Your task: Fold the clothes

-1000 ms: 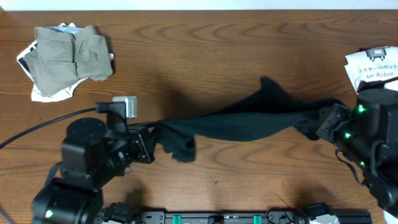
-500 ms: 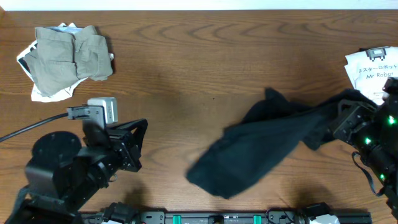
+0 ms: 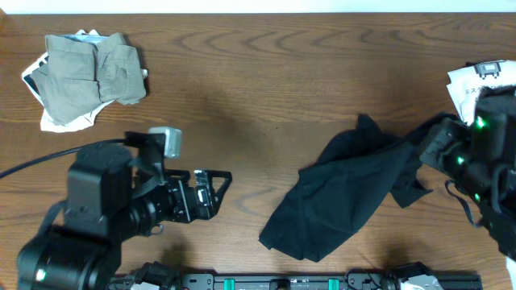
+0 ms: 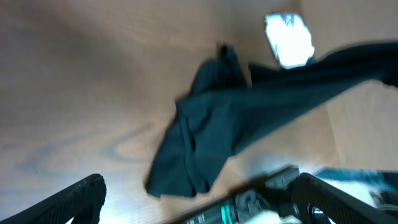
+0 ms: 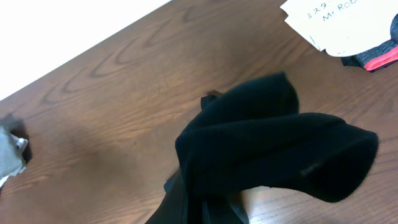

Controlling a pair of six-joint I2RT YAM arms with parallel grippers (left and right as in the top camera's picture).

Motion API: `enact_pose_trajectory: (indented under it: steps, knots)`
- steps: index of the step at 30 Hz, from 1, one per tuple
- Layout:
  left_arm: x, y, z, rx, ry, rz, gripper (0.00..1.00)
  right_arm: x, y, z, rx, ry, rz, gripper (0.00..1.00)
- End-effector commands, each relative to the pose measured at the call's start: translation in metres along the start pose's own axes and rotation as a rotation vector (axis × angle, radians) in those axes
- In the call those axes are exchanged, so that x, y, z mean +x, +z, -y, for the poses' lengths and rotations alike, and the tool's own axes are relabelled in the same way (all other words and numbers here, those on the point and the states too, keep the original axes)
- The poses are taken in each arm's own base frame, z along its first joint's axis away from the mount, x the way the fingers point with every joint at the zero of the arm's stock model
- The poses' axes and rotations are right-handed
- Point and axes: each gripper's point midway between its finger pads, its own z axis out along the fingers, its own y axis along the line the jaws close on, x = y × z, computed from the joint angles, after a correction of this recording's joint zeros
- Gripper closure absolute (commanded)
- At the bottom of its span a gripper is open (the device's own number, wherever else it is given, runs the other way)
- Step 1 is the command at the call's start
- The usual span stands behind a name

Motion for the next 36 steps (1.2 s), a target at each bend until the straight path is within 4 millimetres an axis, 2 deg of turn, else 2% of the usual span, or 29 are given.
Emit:
enact_pose_trajectory:
  steps: [1, 7, 14, 18, 22, 24, 27, 29, 33, 36]
  knots:
    - [0.011, 0.013, 0.004, 0.042, 0.002, -0.096, 0.02, -0.009, 0.0, 0.0, 0.01, -0.001, 0.028, 0.98]
    - [0.029, 0.052, -0.001, 0.026, -0.003, -0.262, 0.02, -0.014, 0.006, -0.006, 0.004, 0.001, 0.035, 0.98]
    - [0.039, 0.101, 0.013, 0.058, 0.105, -0.388, 0.02, -0.016, 0.006, -0.007, -0.002, 0.003, 0.042, 0.96]
    - [0.04, 0.126, 0.004, 0.043, 0.152, -0.445, 0.02, -0.016, 0.006, -0.008, -0.005, 0.003, 0.04, 0.96]
    - [0.053, 0.151, -0.011, 0.014, 0.13, -0.543, 0.02, -0.016, 0.006, -0.008, -0.005, 0.003, 0.04, 0.95]
    - [0.063, 0.165, -0.007, 0.061, 0.116, -0.59, 0.02, -0.017, 0.006, -0.008, -0.007, 0.004, 0.043, 0.95]
    - [0.077, 0.184, 0.012, 0.167, 0.125, -0.647, 0.02, -0.019, 0.006, -0.01, -0.014, 0.006, 0.052, 0.94]
    - [0.085, 0.196, 0.018, 0.176, 0.107, -0.677, 0.02, -0.02, 0.006, -0.011, -0.016, 0.007, 0.055, 0.94]
    - [0.101, 0.218, 0.024, 0.168, 0.092, -0.722, 0.02, -0.019, 0.006, -0.01, -0.015, 0.006, 0.054, 0.94]
    - [0.104, 0.229, 0.02, 0.149, 0.057, -0.74, 0.02, -0.019, 0.006, -0.01, -0.013, 0.005, 0.052, 0.94]
